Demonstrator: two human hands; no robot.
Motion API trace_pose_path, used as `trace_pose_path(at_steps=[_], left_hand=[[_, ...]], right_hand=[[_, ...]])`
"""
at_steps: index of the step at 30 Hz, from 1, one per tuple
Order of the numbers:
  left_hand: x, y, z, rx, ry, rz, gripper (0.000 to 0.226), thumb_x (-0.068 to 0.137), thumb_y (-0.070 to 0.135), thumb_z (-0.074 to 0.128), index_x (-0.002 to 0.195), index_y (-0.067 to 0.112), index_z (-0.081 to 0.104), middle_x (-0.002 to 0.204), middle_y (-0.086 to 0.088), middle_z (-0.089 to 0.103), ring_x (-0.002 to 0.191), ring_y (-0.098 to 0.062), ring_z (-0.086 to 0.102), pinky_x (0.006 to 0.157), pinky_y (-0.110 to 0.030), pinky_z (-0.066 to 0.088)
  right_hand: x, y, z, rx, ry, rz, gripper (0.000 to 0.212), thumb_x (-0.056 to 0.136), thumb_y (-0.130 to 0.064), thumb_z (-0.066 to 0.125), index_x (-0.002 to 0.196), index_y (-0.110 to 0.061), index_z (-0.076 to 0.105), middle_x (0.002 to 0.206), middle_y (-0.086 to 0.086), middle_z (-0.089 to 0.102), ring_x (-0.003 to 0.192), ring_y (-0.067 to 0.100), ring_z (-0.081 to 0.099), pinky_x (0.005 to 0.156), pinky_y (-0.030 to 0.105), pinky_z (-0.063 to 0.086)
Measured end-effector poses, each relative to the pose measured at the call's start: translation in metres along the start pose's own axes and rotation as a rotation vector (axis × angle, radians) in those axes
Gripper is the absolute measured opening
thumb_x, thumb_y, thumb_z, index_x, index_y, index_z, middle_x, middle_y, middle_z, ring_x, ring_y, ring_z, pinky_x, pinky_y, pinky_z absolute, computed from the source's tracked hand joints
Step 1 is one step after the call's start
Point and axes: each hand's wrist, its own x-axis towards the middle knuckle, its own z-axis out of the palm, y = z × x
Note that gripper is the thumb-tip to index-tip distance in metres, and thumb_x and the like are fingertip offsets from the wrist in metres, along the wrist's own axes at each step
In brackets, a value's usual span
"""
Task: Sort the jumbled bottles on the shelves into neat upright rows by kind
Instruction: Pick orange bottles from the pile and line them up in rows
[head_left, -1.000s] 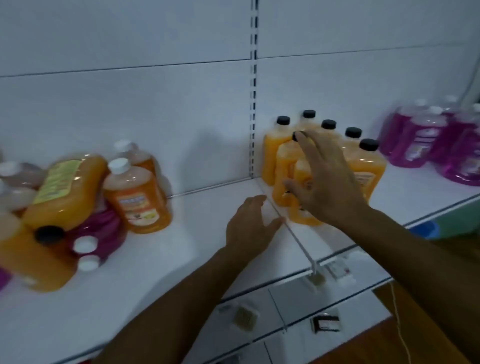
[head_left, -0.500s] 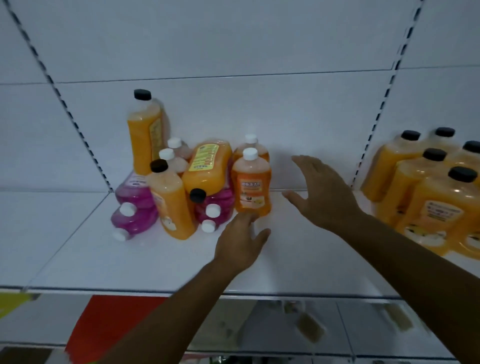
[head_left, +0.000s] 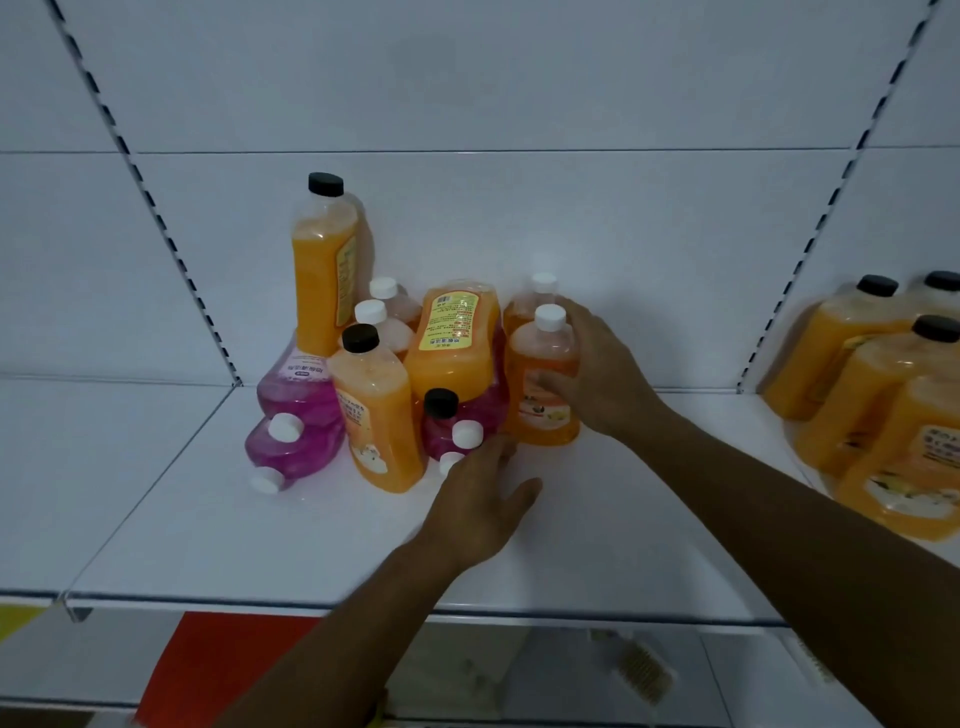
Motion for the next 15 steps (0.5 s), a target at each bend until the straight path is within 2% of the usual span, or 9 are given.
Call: trace_pose_path(at_steps=[3,6,8,10,11,13,15], left_hand=[[0.003,0.001,0.001,-0.001,-0.015,0.002,0.039,0.092,0.035,0.062,0.126,0.022,0.049,0.117,0.013,0.053,0.103,-0.003,0.050,0.092,-0.016,0.043],[0.008,0.004,0.004,-0.077,-0.045,-0.005,0.046,0.091,0.032,0.063,0.132,0.026,0.042,0.131,0.012,0.050,0.118,-0.007,0.050,0.099,-0.022,0.041],[0.009,0.011,0.006,-0.154,-0.016,0.043,0.046,0.091,0.027,0.065,0.130,0.033,0.040,0.124,0.023,0.045,0.115,0.003,0.047,0.098,-0.014,0.037],[0.013,0.018,0.010,-0.213,0.053,0.113,0.046,0.090,0.020,0.067,0.118,0.044,0.038,0.112,0.033,0.039,0.100,0.019,0.045,0.087,0.003,0.032],[0.016,0.021,0.013,-0.240,0.049,0.135,0.049,0.089,0.019,0.068,0.118,0.044,0.037,0.109,0.036,0.037,0.095,0.021,0.044,0.080,0.008,0.031],[0.020,0.028,0.019,-0.292,-0.061,0.149,0.054,0.087,0.022,0.070,0.128,0.036,0.037,0.112,0.036,0.038,0.095,0.019,0.042,0.075,0.008,0.032],[0.025,0.031,0.030,-0.357,-0.179,0.168,0.057,0.085,0.026,0.072,0.132,0.028,0.039,0.121,0.026,0.048,0.108,0.009,0.050,0.082,0.000,0.039]], right_hand=[[0.005,0.000,-0.004,-0.095,-0.011,0.049,0.067,0.079,-0.031,0.077,0.135,-0.016,0.042,0.125,0.006,0.052,0.112,0.021,0.051,0.091,0.032,0.044],[0.000,-0.002,-0.016,-0.092,-0.035,0.056,0.065,0.077,-0.031,0.078,0.132,-0.017,0.046,0.118,0.002,0.054,0.100,0.014,0.049,0.082,0.027,0.039],[-0.009,0.000,-0.028,-0.070,-0.057,0.067,0.065,0.076,-0.030,0.079,0.131,-0.019,0.047,0.116,-0.002,0.054,0.101,0.013,0.050,0.083,0.027,0.040],[-0.020,0.002,-0.042,-0.054,-0.080,0.084,0.063,0.076,-0.028,0.080,0.130,-0.020,0.049,0.116,-0.003,0.055,0.103,0.014,0.052,0.085,0.028,0.043],[-0.027,0.002,-0.048,-0.055,-0.086,0.086,0.062,0.076,-0.028,0.080,0.129,-0.019,0.049,0.118,-0.001,0.056,0.104,0.015,0.053,0.085,0.029,0.045],[-0.041,0.004,-0.060,-0.048,-0.083,0.098,0.062,0.076,-0.029,0.080,0.129,-0.018,0.050,0.120,0.001,0.058,0.105,0.017,0.055,0.086,0.031,0.047],[-0.056,0.003,-0.068,-0.049,-0.071,0.124,0.060,0.077,-0.030,0.079,0.129,-0.018,0.051,0.120,0.001,0.058,0.105,0.018,0.055,0.087,0.033,0.048]])
